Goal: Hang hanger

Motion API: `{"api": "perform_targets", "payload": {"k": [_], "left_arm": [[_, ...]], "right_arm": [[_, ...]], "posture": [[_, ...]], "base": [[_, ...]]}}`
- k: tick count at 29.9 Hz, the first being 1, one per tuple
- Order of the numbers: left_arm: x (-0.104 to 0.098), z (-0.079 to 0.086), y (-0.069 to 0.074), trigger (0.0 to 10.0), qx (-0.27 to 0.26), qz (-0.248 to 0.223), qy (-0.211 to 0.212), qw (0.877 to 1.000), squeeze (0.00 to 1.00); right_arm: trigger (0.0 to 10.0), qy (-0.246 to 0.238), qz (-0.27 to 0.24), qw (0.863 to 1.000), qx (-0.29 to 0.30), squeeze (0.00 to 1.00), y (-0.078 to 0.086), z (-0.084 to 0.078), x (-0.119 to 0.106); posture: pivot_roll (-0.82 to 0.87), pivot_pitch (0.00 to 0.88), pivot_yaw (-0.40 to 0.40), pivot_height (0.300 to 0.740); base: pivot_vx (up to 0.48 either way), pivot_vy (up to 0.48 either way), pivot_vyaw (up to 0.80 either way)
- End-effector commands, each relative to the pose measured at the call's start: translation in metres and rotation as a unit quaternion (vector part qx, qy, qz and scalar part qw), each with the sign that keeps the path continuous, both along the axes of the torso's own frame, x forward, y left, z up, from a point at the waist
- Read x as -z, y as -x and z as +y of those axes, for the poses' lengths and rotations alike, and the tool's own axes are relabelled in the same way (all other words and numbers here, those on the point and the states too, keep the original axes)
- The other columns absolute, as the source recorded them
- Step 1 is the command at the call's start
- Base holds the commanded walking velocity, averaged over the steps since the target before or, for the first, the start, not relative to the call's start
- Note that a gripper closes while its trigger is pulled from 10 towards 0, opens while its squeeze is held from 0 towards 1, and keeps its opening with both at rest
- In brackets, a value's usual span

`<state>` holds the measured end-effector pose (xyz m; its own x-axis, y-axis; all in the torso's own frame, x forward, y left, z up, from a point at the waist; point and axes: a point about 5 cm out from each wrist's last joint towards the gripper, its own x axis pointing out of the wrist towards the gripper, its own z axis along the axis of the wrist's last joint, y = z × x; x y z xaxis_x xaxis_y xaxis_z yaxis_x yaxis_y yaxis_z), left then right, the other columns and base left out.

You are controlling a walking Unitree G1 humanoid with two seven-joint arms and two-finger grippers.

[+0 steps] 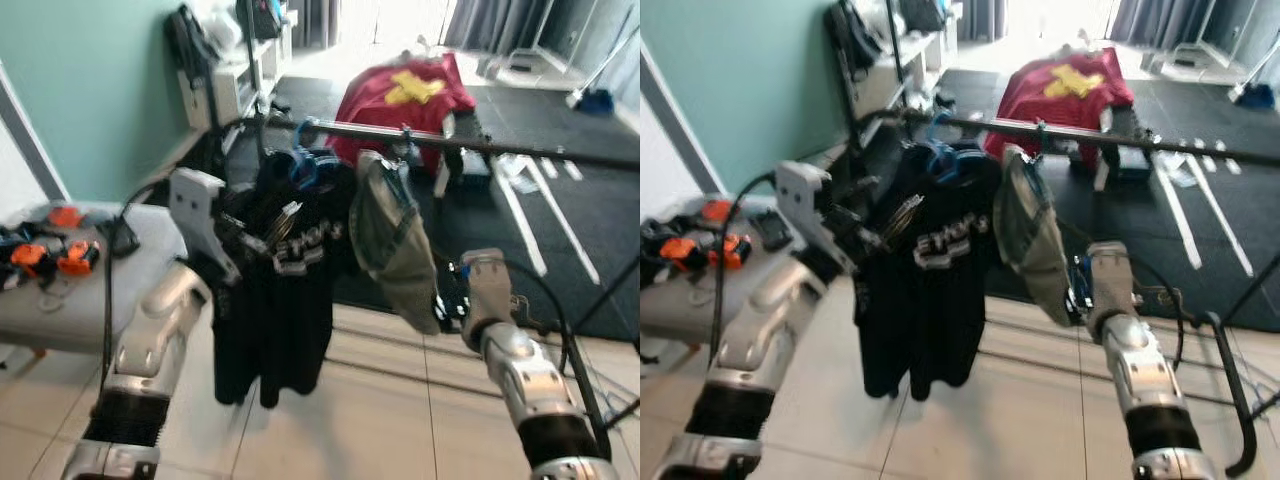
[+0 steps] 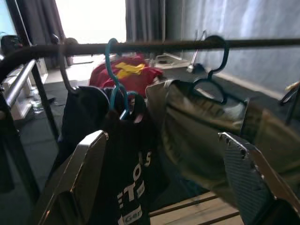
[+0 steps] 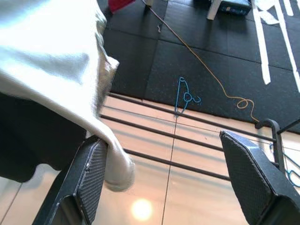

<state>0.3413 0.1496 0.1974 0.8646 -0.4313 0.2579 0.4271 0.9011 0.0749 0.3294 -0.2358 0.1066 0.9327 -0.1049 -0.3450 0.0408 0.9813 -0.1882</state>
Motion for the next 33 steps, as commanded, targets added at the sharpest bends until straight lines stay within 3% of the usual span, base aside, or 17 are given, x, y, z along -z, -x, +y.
{"api": "perform_targets", "payload": {"k": [1,3,7,8,10,15,17,20,23,33], "left_arm": [[0.006,0.004,-0.011,10.0,-0.023,0.008,-0.044,0.999,0.00],[0.018,0.014,-0.022,10.0,-0.069,0.024,-0.101,0.992,0.00],[0.021,0.018,-0.025,10.0,-0.084,0.027,-0.122,0.989,0.00],[0.021,0.024,-0.031,10.0,-0.104,0.024,-0.149,0.983,0.00],[0.019,0.028,-0.034,10.0,-0.115,0.020,-0.159,0.980,0.00],[0.015,0.035,-0.041,10.0,-0.139,0.017,-0.165,0.976,0.00],[0.012,0.044,-0.048,10.0,-0.175,0.025,-0.161,0.971,0.00],[0.012,0.044,-0.049,10.0,-0.178,0.029,-0.156,0.971,0.00],[0.015,0.038,-0.051,10.0,-0.152,0.041,-0.133,0.978,0.00],[0.025,0.019,-0.052,10.0,-0.111,0.053,-0.126,0.984,0.00]], "right_arm": [[10.0,0.009,0.003,1.000,-0.009,0.00,0.002,0.003,0.003],[10.0,0.010,0.004,1.000,-0.012,0.00,0.003,0.003,0.004],[10.0,0.010,0.004,1.000,-0.013,0.00,0.004,0.003,0.004],[10.0,0.011,0.004,1.000,-0.011,0.00,0.005,0.000,0.003],[10.0,0.012,0.004,1.000,-0.010,0.00,0.006,-0.001,0.003],[10.0,0.013,0.003,1.000,-0.008,0.00,0.009,-0.002,0.002],[10.0,0.014,0.001,1.000,-0.004,0.00,0.014,-0.005,0.001],[10.0,0.015,0.001,1.000,-0.003,0.00,0.016,-0.006,0.000],[10.0,0.020,0.001,1.000,0.003,0.00,0.021,-0.011,-0.002],[10.0,0.028,0.003,1.000,0.012,0.00,0.028,-0.019,-0.005]], "posture": [[-0.13,0.029,0.012,0.740],[-0.14,0.029,0.015,0.740],[-0.14,0.031,0.016,0.740],[-0.15,0.040,0.023,0.740],[-0.16,0.045,0.027,0.740],[-0.17,0.059,0.038,0.740],[-0.19,0.071,0.042,0.740],[-0.20,0.081,0.048,0.740],[-0.22,0.097,0.054,0.740],[-0.24,0.117,0.062,0.740]], "base": [[0.000,0.000,0.00],[0.000,0.000,0.00],[0.000,0.000,0.00],[0.000,0.000,0.00],[0.000,0.000,0.00],[0.000,0.000,0.00],[0.000,0.000,0.00],[0.000,0.000,0.00],[0.000,0.000,0.00],[0.000,0.000,0.00]]}}
